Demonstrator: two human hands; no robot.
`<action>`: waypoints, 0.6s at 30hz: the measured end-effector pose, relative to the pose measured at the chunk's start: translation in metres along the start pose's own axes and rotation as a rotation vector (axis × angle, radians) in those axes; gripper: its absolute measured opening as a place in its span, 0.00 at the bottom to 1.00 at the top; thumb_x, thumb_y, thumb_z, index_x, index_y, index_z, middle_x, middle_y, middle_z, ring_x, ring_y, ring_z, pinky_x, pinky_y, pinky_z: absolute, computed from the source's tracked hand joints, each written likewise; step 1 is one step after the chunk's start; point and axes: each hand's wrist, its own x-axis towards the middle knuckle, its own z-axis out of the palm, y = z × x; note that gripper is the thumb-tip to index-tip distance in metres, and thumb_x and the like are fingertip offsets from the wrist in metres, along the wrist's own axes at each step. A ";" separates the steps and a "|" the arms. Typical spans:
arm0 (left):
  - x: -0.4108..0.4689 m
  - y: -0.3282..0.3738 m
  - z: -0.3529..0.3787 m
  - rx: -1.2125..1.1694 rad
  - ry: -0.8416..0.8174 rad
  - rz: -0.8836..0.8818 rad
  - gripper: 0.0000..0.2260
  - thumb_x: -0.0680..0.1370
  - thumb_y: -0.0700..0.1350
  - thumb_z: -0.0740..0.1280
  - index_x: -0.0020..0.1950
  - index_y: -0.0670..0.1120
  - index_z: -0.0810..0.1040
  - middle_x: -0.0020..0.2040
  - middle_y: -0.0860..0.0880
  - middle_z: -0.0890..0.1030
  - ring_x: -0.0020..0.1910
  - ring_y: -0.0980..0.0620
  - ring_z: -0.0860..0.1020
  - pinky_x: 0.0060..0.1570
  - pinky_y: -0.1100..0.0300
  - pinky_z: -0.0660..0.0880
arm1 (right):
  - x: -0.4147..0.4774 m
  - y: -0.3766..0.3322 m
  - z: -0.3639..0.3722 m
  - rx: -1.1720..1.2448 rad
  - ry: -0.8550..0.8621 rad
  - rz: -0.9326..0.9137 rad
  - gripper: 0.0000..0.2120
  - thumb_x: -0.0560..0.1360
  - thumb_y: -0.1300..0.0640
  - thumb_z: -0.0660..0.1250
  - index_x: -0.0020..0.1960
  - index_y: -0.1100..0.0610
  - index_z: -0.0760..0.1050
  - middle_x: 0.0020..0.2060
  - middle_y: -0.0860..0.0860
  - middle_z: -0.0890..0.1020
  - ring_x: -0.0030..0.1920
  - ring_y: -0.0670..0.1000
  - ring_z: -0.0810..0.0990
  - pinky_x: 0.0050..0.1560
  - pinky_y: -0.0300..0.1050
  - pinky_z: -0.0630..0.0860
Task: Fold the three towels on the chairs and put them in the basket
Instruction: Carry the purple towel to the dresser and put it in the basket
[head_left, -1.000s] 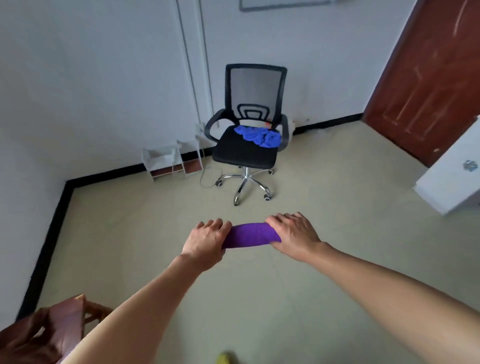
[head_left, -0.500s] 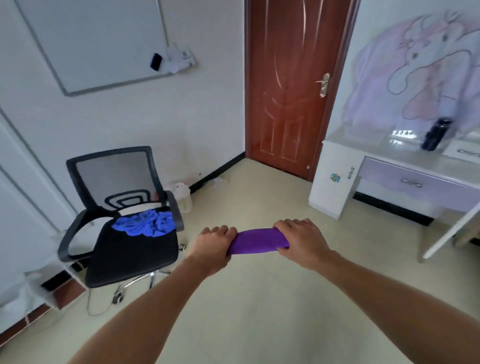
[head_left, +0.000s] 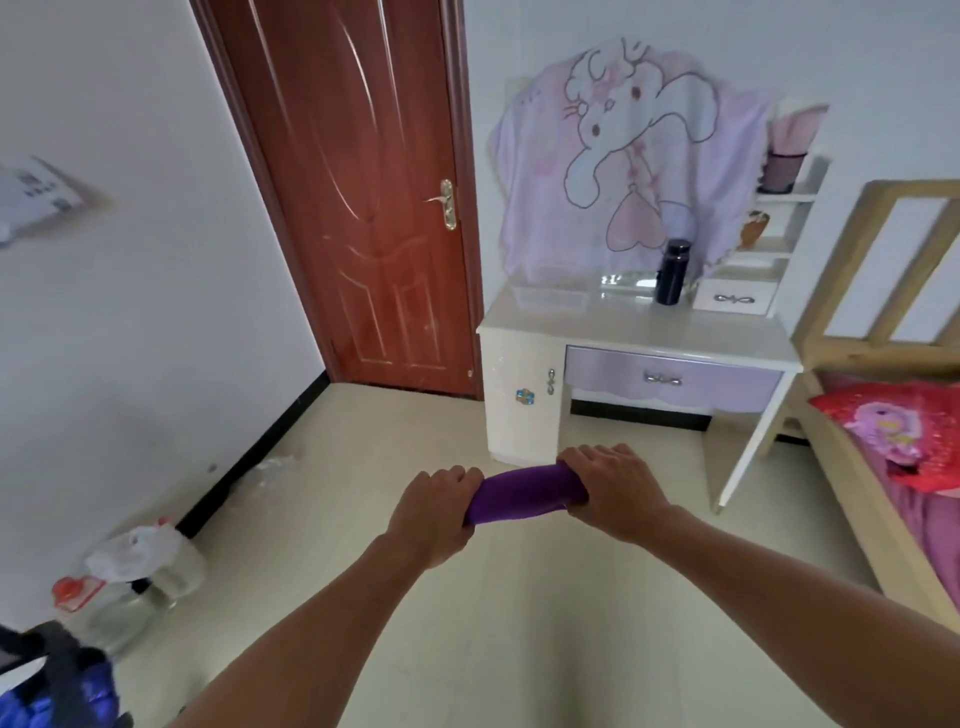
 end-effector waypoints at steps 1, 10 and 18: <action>0.030 -0.001 0.002 -0.006 -0.001 0.007 0.16 0.74 0.47 0.66 0.61 0.50 0.71 0.51 0.51 0.79 0.47 0.51 0.78 0.50 0.59 0.73 | 0.019 0.022 0.003 0.002 -0.009 0.007 0.20 0.63 0.47 0.73 0.53 0.51 0.76 0.42 0.47 0.83 0.40 0.52 0.82 0.45 0.47 0.75; 0.226 -0.039 0.007 -0.110 -0.009 -0.032 0.18 0.71 0.47 0.68 0.60 0.50 0.71 0.51 0.52 0.78 0.45 0.52 0.78 0.48 0.58 0.76 | 0.178 0.146 0.023 0.147 -0.032 0.057 0.21 0.70 0.46 0.69 0.60 0.50 0.73 0.52 0.47 0.82 0.51 0.51 0.80 0.56 0.45 0.74; 0.405 -0.096 0.038 -0.328 -0.032 -0.043 0.19 0.69 0.45 0.71 0.58 0.51 0.71 0.51 0.53 0.76 0.44 0.52 0.79 0.45 0.57 0.79 | 0.318 0.241 0.062 0.332 -0.095 0.184 0.21 0.68 0.45 0.72 0.58 0.47 0.71 0.50 0.44 0.81 0.46 0.48 0.80 0.51 0.46 0.79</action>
